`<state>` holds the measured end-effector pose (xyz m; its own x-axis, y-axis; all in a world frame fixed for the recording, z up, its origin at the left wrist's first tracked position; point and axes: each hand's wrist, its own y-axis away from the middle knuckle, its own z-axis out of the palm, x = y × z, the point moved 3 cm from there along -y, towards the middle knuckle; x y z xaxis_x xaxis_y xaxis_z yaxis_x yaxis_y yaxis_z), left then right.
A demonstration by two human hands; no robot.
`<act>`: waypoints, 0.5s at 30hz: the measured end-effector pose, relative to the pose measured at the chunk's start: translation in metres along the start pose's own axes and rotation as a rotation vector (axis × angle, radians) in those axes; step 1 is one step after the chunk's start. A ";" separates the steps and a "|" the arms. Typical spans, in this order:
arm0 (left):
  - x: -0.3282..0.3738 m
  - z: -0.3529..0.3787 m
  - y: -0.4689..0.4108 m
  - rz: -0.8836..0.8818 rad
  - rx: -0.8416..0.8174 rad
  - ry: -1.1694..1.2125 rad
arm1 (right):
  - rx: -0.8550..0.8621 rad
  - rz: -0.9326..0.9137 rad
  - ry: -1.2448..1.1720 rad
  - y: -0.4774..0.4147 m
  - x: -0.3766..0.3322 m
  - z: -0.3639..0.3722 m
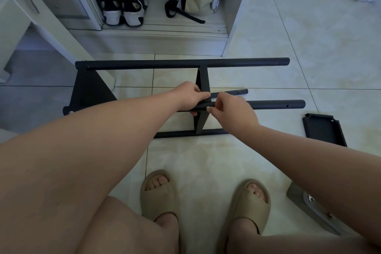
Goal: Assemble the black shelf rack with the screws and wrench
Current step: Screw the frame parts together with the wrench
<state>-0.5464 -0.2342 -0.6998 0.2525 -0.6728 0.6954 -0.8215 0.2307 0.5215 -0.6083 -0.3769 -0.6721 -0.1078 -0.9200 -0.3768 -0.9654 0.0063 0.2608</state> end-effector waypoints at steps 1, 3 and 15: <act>0.000 0.001 0.002 0.006 0.055 -0.039 | -0.019 -0.029 0.012 0.003 0.000 -0.001; 0.002 0.001 0.009 0.008 0.197 -0.114 | -0.064 -0.089 0.035 0.009 0.003 -0.004; 0.082 0.050 0.081 0.614 0.312 -0.727 | -0.063 -0.162 0.331 0.091 0.118 -0.057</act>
<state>-0.6179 -0.3052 -0.6252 -0.5491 -0.7893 0.2747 -0.8282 0.5580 -0.0524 -0.6959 -0.5070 -0.6425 0.1374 -0.9841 -0.1125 -0.9461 -0.1640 0.2791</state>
